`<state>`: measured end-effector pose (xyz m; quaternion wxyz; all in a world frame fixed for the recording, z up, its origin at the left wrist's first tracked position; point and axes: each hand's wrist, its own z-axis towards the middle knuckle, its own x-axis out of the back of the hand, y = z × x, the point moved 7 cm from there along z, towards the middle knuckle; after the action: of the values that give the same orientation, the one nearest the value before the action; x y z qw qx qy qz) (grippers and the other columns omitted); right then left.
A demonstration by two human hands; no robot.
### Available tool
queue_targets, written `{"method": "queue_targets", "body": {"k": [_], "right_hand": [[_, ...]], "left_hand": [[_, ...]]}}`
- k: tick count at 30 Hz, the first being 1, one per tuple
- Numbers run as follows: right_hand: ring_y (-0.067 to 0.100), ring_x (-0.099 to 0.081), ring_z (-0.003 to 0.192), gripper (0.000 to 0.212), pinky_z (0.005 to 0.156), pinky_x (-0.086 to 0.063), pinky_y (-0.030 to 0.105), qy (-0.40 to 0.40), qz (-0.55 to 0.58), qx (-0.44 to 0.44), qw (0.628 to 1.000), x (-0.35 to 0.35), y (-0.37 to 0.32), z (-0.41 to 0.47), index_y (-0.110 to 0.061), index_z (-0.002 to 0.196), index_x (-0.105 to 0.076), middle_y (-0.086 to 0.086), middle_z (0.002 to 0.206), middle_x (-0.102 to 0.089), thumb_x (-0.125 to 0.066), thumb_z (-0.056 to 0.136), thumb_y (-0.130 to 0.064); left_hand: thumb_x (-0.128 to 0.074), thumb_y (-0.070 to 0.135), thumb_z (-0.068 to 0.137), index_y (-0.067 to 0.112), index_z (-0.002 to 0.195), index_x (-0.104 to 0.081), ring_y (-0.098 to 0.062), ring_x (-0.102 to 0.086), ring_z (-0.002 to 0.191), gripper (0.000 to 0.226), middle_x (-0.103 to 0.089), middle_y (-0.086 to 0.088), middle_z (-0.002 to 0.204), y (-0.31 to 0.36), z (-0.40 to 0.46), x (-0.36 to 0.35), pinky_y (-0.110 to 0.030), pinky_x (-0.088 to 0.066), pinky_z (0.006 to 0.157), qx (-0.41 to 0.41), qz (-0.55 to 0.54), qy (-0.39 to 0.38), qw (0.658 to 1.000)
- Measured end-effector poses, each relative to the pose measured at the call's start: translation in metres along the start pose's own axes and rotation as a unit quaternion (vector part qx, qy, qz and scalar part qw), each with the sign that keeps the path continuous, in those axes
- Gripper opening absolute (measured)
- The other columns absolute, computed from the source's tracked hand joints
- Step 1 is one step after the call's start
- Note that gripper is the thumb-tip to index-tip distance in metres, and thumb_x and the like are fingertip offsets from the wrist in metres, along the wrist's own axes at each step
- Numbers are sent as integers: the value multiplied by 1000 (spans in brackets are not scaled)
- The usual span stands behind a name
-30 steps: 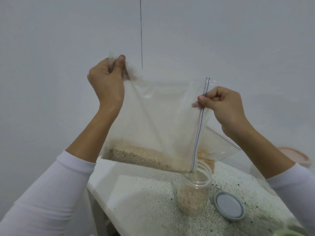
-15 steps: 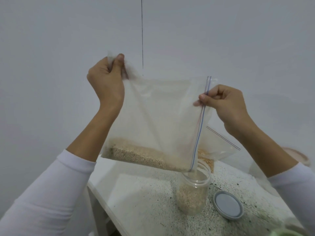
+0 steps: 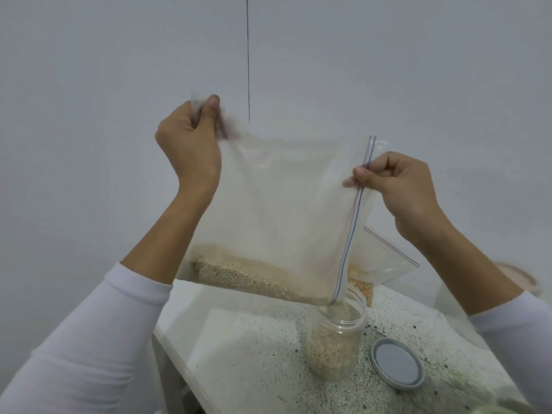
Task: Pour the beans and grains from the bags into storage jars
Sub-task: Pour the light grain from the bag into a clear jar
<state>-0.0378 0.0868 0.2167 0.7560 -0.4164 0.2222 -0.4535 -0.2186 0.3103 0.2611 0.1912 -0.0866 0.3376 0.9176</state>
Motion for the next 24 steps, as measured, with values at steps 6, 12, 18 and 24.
{"method": "queue_targets", "body": {"k": [6, 12, 18, 24], "right_hand": [[9, -70, 65, 19, 70, -52, 21, -7, -7, -4, 1000, -2, 5, -1, -5, 71, -54, -2, 59, -70, -65, 85, 1], [7, -69, 63, 18, 67, -51, 14, -13, -8, -2, 1000, -2, 2, 1, -5, 71, -55, -2, 58, -69, -65, 85, 2], [9, -70, 62, 22, 66, -51, 18, -13, -1, 5, 1000, -2, 1, 3, -6, 68, -54, 0, 56, -68, -65, 84, 3], [10, -70, 63, 25, 67, -51, 17, -1, 9, 13, 1000, 1, -1, 5, -9, 66, -54, -1, 56, -68, -65, 84, 3]], "left_hand": [[-63, 17, 90, 25, 50, -25, -2, -24, 45, 55, -27, 15, 38, 3, 1, -6, -20, -22, 51, 0, -6, -17, 1000], [-63, 18, 89, 25, 49, -26, -1, -25, 46, 55, -28, 16, 38, 1, 1, -7, -23, -25, 52, -9, 4, -19, 1000], [-64, 21, 88, 27, 47, -28, -6, -29, 50, 54, -30, 16, 40, -4, 5, -6, -32, -28, 55, -3, -5, -24, 1000], [-63, 22, 89, 26, 48, -29, -6, -33, 45, 53, -32, 16, 40, -2, 5, -6, -29, -30, 51, -7, -2, -27, 1000]]}}
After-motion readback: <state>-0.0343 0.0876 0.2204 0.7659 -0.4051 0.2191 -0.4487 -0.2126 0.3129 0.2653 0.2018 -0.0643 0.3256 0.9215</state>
